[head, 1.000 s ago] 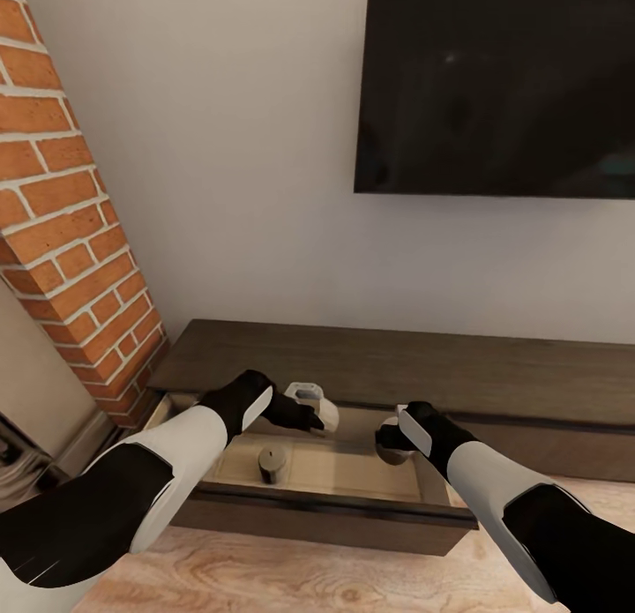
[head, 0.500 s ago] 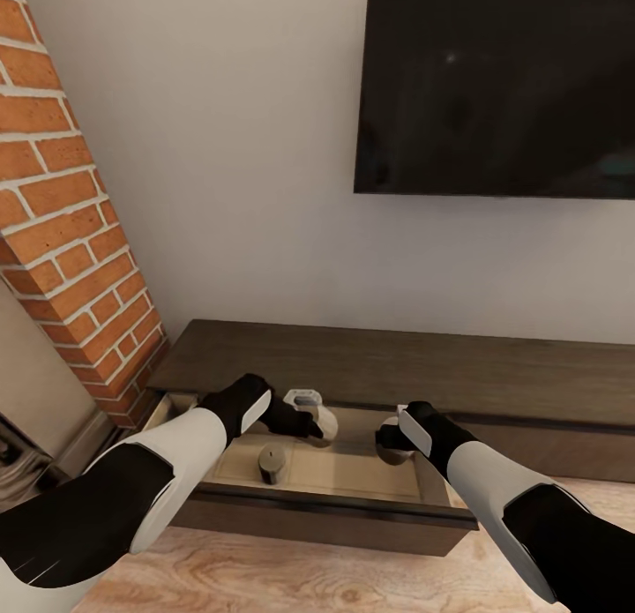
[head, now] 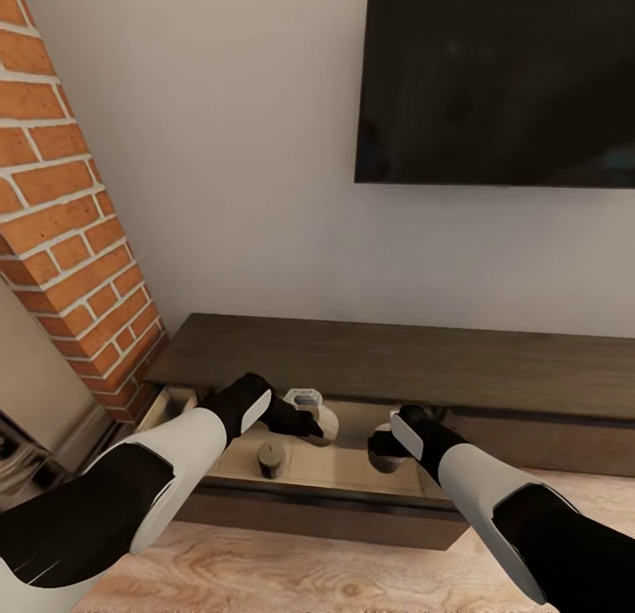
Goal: Place each of the two pumpkins and all three candles from the living room inside a cabinet in the living room (use any cabinet), then make sure every cabinet is closed, and position the cauldron so it is next to a table in the living room.
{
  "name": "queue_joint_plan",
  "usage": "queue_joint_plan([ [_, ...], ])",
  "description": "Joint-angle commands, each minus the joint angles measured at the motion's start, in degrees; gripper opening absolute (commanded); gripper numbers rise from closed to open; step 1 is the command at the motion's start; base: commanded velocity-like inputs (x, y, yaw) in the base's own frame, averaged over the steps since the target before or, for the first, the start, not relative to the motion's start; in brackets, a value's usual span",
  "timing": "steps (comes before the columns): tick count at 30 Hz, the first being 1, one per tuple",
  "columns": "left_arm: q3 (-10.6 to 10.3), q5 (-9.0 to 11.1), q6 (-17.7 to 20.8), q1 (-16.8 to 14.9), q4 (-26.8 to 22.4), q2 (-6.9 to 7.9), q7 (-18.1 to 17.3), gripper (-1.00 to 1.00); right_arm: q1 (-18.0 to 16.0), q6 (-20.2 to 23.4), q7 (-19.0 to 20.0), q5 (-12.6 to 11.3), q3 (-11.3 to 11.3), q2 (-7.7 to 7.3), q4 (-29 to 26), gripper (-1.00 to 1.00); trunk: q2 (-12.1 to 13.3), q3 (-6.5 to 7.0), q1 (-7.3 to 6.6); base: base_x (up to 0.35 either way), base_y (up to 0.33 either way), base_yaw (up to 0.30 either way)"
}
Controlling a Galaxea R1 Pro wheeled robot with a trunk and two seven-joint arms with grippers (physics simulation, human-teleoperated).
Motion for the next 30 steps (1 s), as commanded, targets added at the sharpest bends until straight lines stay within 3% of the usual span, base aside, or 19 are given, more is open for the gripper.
queue_joint_plan([
  [1, -0.2, 0.3, 0.2, -0.1, 0.0, 0.0, -0.1, -1.0, 0.0, 0.2, -0.5, -0.2, 0.5, 0.27, 0.0, -1.0, -0.4, -0.32, 0.21, 0.0, 0.0, 0.0],
  [20, -0.2, 0.3, 0.0, -0.1, -0.1, 0.0, -0.1, -1.0, 0.0, 0.1, -0.5, -0.2, 0.5, 0.86, 0.2, -1.0, -8.1, -5.42, 4.39, 0.0, 0.0, 0.0],
  [30, -0.2, 0.3, 0.0, -0.1, 0.0, 0.0, 0.1, -1.0, 0.0, 0.1, -0.5, -0.2, 0.5, 0.86, 0.2, -1.0, -8.1, -5.55, 4.39, 0.028, 0.0, 0.0],
])
